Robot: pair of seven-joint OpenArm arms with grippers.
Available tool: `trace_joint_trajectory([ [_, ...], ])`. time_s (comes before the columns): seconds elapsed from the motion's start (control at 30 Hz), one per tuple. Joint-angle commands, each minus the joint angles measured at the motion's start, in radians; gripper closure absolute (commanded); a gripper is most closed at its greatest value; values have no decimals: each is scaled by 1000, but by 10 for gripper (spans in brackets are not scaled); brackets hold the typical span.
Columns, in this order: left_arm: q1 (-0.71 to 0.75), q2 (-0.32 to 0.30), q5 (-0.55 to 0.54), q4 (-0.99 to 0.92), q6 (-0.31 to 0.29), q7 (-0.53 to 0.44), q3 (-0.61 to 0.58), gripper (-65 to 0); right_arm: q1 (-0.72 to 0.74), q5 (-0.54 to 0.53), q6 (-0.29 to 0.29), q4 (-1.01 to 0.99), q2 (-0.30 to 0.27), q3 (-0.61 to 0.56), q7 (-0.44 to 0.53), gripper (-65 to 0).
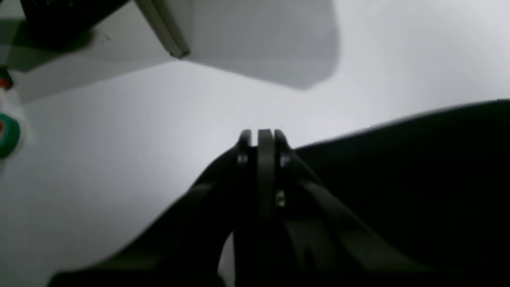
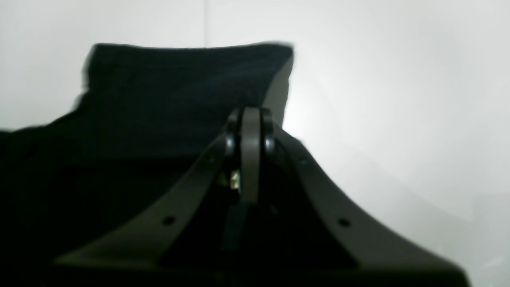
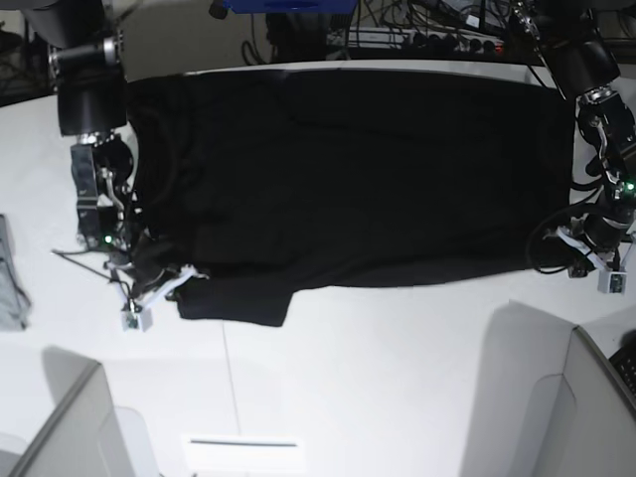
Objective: Fold the T-shirt properly
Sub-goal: 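Lift both hem corners and fold them toward the collar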
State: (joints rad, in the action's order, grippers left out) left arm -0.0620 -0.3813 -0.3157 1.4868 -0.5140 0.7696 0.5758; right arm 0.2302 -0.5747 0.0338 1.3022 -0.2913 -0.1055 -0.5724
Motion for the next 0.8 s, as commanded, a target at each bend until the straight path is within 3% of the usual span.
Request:
trace_joint_trajectory([
  [0.0, -15, -9, -6, 33, -5, -3, 25, 0, 15, -3, 1, 37, -16, 30, 12, 0],
  [0.43, 31, 26, -3, 128, -25, 41, 52, 0, -157, -8, 1, 333, -15, 180, -117, 0],
  [0.77, 186, 35, -4, 271, -25, 75, 62, 0, -318, -11, 1, 567, 5, 304, -265, 0],
])
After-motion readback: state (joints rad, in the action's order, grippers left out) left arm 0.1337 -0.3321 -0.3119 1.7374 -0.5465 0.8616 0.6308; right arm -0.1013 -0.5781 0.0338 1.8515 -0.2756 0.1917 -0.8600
